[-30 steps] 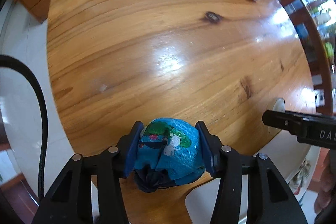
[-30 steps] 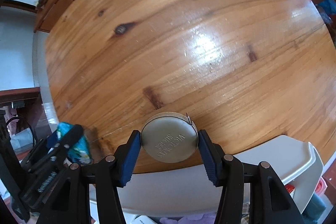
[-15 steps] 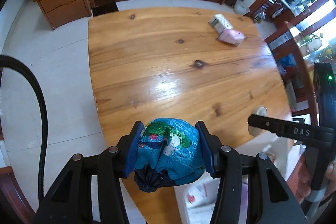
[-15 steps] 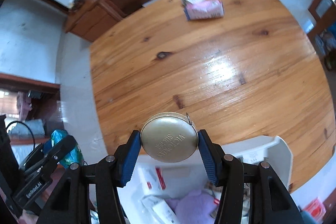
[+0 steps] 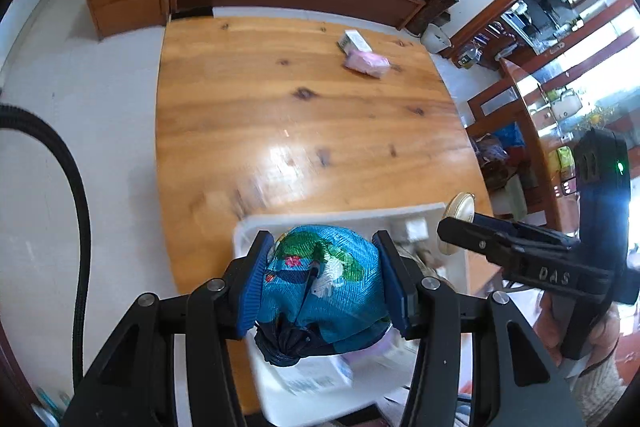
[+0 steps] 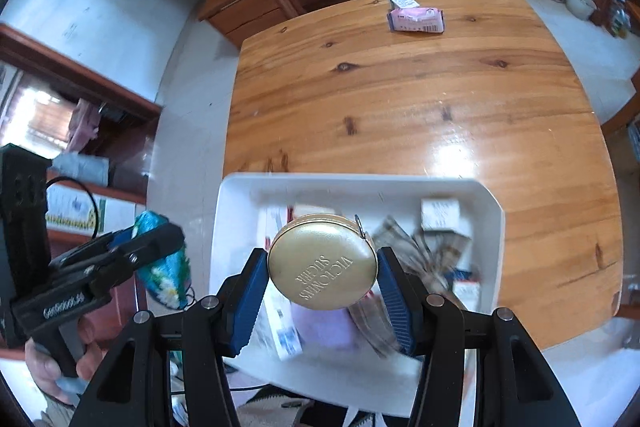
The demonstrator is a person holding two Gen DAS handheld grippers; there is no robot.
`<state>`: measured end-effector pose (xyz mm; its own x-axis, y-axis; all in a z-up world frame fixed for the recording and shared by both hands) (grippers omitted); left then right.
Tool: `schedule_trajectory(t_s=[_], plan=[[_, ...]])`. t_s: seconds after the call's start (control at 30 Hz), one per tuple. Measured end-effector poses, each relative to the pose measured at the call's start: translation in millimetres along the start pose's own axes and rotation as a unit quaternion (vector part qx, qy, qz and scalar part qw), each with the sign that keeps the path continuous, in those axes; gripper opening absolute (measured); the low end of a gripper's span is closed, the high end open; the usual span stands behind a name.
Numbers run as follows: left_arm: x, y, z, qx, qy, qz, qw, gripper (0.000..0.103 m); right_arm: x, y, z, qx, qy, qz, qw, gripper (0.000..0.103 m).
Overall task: Organize objects
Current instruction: 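Carry the beige tin with the right tool while the left tool carries the blue ball over the tray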
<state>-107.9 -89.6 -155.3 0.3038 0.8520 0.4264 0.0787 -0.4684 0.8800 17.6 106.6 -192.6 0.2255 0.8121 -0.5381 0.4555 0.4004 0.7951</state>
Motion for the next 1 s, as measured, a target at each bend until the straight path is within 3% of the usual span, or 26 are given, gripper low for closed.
schedule_trajectory(t_s=[0.23, 0.4, 0.77, 1.0], plan=[[32.1, -5.4, 43.7, 0.01, 0.037, -0.007, 0.9992, 0.055, 17.2, 17.5, 25.2, 0.005, 0.014, -0.006, 1.0, 0.056], [50.7, -14.5, 57.3, 0.028, 0.043, -0.036, 0.998, 0.055, 28.5, 14.8, 30.3, 0.003, 0.007, -0.012, 1.0, 0.056], [48.2, -48.2, 58.7, 0.034, 0.047, -0.093, 0.994, 0.055, 32.6, -17.9, 25.0, -0.028, 0.007, 0.007, 1.0, 0.056], [38.4, -78.3, 53.7, 0.006, 0.073, -0.083, 0.9939, 0.057, 30.6, -34.7, 20.4, -0.053, 0.019, 0.013, 0.998, 0.057]])
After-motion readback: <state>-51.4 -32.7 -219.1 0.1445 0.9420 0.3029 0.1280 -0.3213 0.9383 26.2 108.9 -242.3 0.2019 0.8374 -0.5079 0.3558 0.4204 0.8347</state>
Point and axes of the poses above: each gripper's, at about its wrist camera, not at the fingertips, and y roughly against the way its jaws point, x to its right, z to its underside, the point moved 6 cm from there along -y, roughly the way its jaws point, and after that the axes turned 7 degrees about y, right-handed, at the moved point
